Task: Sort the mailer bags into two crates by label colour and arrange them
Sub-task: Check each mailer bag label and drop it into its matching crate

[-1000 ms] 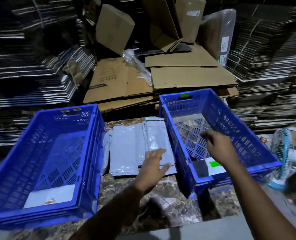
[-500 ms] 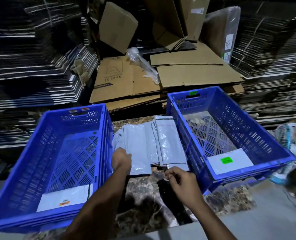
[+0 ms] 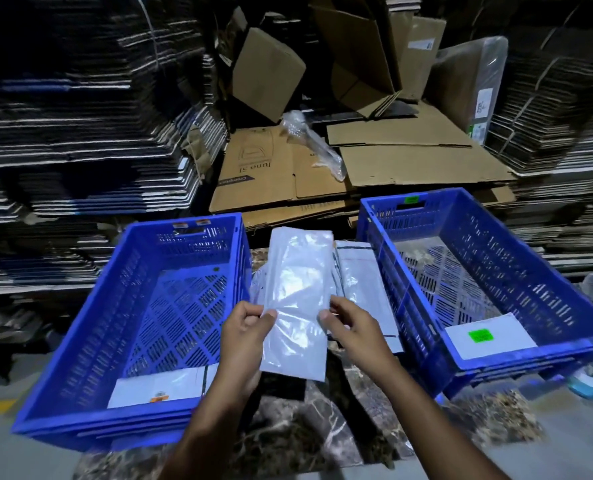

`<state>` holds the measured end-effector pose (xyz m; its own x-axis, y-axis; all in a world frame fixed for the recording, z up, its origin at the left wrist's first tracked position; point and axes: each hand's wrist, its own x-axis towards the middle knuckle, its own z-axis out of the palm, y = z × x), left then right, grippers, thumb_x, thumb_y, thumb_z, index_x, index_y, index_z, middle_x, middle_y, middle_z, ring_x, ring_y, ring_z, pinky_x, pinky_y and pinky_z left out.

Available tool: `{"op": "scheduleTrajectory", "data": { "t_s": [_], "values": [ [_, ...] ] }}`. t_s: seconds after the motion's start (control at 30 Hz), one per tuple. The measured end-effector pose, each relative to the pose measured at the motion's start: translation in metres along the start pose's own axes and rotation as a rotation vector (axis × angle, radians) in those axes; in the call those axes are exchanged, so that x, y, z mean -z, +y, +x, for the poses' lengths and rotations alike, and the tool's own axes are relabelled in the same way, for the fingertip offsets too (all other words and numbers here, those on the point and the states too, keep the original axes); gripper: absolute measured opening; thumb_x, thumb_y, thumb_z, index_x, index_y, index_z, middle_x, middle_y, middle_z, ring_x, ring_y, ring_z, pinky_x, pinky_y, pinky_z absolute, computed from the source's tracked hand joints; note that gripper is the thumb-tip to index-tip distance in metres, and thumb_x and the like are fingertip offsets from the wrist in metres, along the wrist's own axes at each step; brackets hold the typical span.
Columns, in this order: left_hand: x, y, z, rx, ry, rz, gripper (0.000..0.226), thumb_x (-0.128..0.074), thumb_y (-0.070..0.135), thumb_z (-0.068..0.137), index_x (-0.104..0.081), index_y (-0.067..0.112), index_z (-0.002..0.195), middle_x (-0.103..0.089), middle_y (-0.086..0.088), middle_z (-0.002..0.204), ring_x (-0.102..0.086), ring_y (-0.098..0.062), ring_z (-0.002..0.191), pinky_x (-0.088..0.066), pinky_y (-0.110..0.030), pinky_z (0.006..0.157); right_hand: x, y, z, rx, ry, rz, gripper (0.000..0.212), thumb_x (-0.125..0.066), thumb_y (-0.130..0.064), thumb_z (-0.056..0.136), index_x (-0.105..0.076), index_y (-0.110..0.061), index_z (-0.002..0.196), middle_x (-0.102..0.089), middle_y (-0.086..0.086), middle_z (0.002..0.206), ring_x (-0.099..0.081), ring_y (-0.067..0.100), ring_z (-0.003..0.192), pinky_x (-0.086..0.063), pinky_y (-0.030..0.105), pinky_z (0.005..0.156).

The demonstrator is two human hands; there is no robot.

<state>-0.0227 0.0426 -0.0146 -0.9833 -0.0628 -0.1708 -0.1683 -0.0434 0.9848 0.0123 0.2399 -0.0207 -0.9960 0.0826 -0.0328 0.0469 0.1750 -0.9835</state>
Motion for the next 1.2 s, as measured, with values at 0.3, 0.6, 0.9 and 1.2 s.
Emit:
{"op": "scheduleTrajectory", "data": {
  "t_s": [0.3,0.6,0.9,1.2],
  "values": [
    [0.009,0.021,-0.032,0.075,0.054,-0.151,0.022,-0.055,0.0,0.096,-0.066,0.017,0.105,-0.073,-0.008,0.109,-0.071,-0.016,0.087,-0.055,-0.025,0.071,-0.015,-0.023,0.003,0.17,0.038,0.201,0.031,-0.071,-0.003,0.089,-0.079,-0.033,0.092,-0.075,-0.001,0.101,-0.069,0.019,0.097,-0.052,0.044,0.085],
    [0.011,0.022,-0.045,0.13,-0.331,-0.362,0.038,-0.061,0.004,0.092,-0.057,-0.002,0.13,-0.068,-0.022,0.121,-0.067,-0.035,0.111,-0.057,-0.044,0.088,0.008,-0.034,-0.004,0.41,0.03,-0.091,0.037,-0.057,0.0,0.086,-0.081,-0.028,0.086,-0.034,-0.015,0.154,-0.032,0.005,0.142,-0.04,0.023,0.106],
    [-0.008,0.017,-0.059,-0.084,-0.188,-0.208,0.039,-0.064,0.001,0.092,-0.058,0.011,0.13,-0.071,-0.012,0.12,-0.068,-0.032,0.111,-0.054,-0.049,0.091,0.012,-0.035,-0.045,0.246,0.025,0.126,0.047,-0.073,-0.003,0.087,-0.061,-0.025,0.127,-0.071,-0.015,0.107,-0.067,0.001,0.102,-0.052,0.014,0.081],
    [-0.03,0.015,-0.068,-0.125,-0.251,-0.138,0.036,-0.064,0.0,0.092,-0.06,0.012,0.126,-0.072,-0.007,0.118,-0.069,-0.026,0.109,-0.057,-0.042,0.09,0.039,-0.023,-0.046,0.206,0.077,0.006,0.047,-0.077,-0.022,0.087,-0.058,-0.044,0.123,-0.061,-0.014,0.121,-0.057,0.006,0.119,-0.05,0.027,0.093]
  ]
}}
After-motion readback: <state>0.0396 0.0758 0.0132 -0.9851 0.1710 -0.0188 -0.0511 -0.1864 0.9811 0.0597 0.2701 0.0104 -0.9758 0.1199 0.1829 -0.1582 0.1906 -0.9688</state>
